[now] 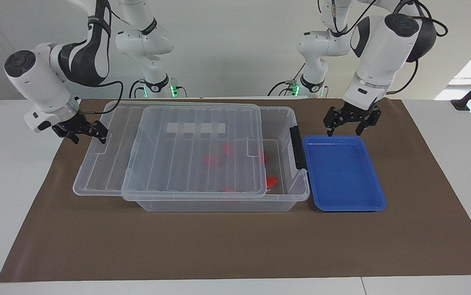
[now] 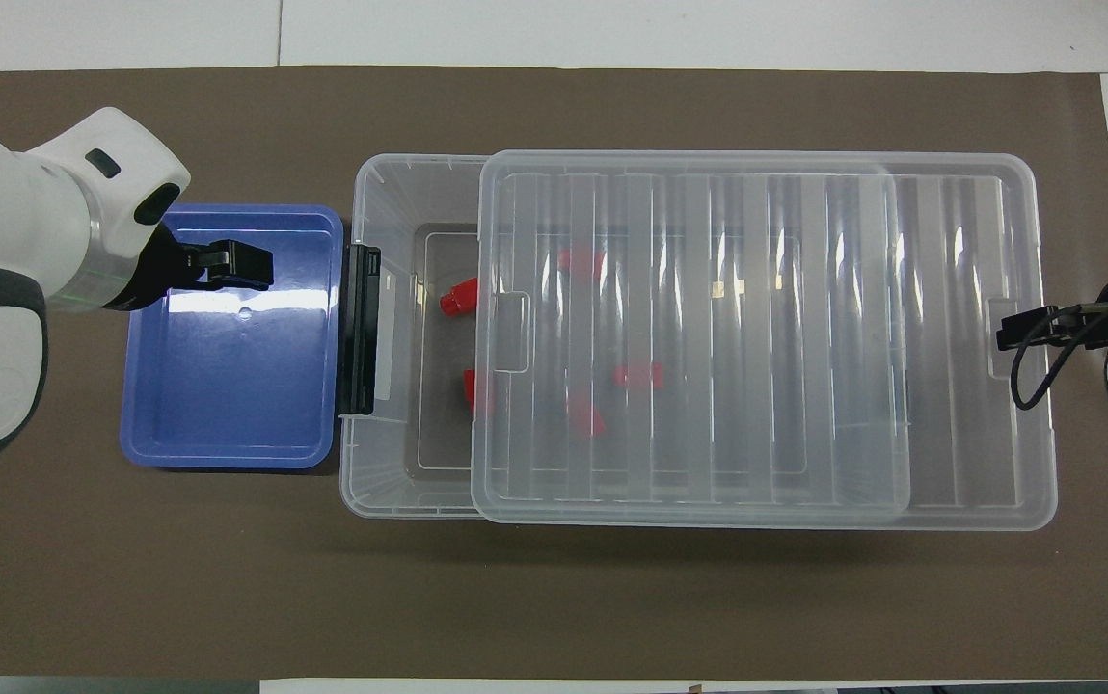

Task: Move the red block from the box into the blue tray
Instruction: 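Move the left gripper over the blue tray toward the opened box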

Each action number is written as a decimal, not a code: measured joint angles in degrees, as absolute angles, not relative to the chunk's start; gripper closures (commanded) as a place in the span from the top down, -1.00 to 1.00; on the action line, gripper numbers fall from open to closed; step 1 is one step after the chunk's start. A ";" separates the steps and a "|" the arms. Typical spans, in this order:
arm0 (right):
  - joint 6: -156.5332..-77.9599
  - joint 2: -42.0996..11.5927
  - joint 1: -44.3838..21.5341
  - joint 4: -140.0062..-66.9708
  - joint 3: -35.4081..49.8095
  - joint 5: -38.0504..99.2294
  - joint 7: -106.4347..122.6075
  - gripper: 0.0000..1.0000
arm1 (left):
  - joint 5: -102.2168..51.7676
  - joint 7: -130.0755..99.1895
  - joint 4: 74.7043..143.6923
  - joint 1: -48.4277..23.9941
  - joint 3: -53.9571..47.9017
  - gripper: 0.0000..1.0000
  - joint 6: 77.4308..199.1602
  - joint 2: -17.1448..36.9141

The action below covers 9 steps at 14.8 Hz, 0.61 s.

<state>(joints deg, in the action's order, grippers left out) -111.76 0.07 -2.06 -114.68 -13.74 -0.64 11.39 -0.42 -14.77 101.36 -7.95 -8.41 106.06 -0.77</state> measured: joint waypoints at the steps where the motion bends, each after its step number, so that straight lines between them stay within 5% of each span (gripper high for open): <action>1: -112.20 0.07 -1.99 -114.75 -13.90 -0.67 12.64 1.00 | -0.42 -15.88 101.46 -8.59 -8.42 1.00 106.25 -0.80; 9: -114.74 0.26 -1.13 -114.78 -16.50 -3.02 20.01 1.00 | -0.43 -22.48 104.87 -12.89 -8.55 1.00 110.65 -0.76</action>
